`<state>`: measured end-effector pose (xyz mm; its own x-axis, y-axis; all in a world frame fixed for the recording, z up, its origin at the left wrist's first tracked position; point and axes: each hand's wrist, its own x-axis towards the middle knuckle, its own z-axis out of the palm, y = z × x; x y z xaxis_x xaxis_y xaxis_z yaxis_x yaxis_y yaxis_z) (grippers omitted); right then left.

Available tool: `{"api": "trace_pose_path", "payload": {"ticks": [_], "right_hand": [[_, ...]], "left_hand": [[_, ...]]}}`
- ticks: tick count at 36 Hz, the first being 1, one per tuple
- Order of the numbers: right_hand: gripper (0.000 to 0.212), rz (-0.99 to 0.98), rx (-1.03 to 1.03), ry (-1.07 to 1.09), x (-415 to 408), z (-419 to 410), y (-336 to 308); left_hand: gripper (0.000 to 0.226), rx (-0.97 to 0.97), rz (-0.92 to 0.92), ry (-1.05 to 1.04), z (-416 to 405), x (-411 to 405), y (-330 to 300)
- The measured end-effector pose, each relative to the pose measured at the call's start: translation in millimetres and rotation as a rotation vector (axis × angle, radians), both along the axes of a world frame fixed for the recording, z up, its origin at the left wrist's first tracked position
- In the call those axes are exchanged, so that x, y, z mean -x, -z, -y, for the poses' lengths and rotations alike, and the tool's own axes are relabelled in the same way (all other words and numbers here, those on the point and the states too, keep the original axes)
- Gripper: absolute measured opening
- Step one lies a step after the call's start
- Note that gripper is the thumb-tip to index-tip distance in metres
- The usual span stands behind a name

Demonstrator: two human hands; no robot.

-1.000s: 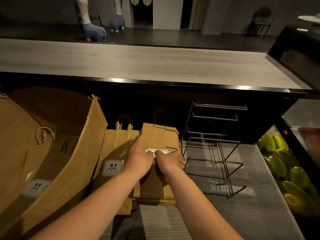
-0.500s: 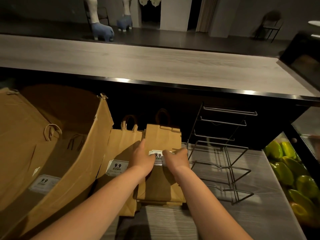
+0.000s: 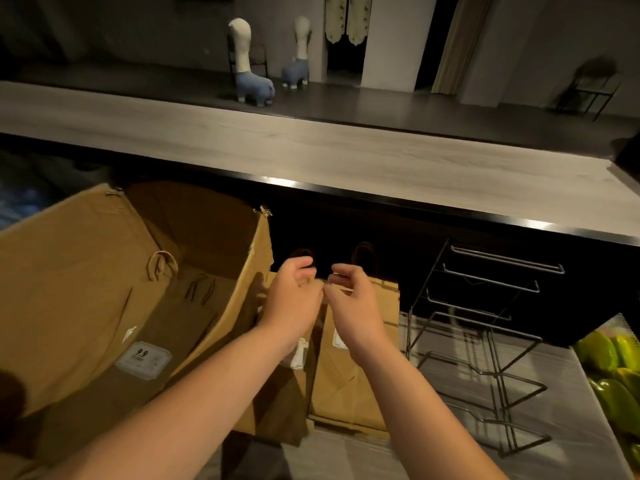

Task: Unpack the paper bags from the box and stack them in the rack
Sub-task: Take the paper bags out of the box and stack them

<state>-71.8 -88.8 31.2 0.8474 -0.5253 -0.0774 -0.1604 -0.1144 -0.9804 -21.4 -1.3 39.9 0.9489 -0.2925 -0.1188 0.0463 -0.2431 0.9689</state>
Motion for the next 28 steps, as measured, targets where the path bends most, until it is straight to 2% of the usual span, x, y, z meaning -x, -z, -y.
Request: {"api": "trace_pose_path", "payload": {"ticks": [3,8,14,19,28], "right_hand": [[0.027,0.056,-0.117,-0.036,-13.4,-17.9,-24.0],[0.022,0.136,-0.201,-0.114,-37.4,-45.2,-62.0],[0.027,0.136,-0.136,-0.230,-73.7,-89.9,-89.9],[0.037,-0.037,-0.128,-0.332,-110.9,-132.6,-88.3],[0.028,-0.436,-0.137,-0.404,-185.9,-213.2,-58.9]], "left_hand": [[0.033,0.060,0.042,-0.044,-13.7,-11.9,-22.6],[0.031,0.116,0.155,-0.125,-46.5,-31.8,-60.1],[0.033,0.045,0.186,-0.143,-107.3,-60.7,-81.5],[0.026,-0.006,0.135,-0.183,-157.0,-90.9,-69.9],[0.024,-0.185,-0.095,-0.221,-232.3,-138.9,-27.0]]}}
